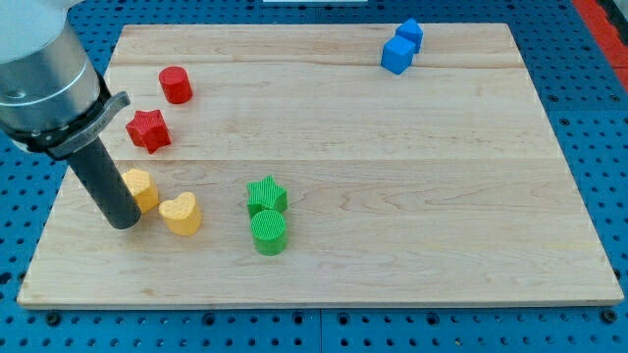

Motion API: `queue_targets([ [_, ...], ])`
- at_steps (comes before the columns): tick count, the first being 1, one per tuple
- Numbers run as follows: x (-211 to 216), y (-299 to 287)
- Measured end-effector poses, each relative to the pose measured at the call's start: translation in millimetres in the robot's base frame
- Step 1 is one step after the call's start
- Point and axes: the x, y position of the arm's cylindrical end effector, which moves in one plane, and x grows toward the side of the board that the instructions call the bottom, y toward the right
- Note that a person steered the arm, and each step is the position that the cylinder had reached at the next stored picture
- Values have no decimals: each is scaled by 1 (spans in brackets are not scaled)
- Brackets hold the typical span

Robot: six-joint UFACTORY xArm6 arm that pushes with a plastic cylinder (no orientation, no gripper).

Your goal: Place the green star left to the blue cube

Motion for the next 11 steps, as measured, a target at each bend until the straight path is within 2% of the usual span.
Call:
queue_targets([
  [1,5,-26],
  [2,-12,-61],
  [3,-69,-60],
  [5,-173,-54],
  [6,-190,-40],
  [7,-199,21],
  [8,-204,41],
  [9,-176,56],
  [11,-67,207],
])
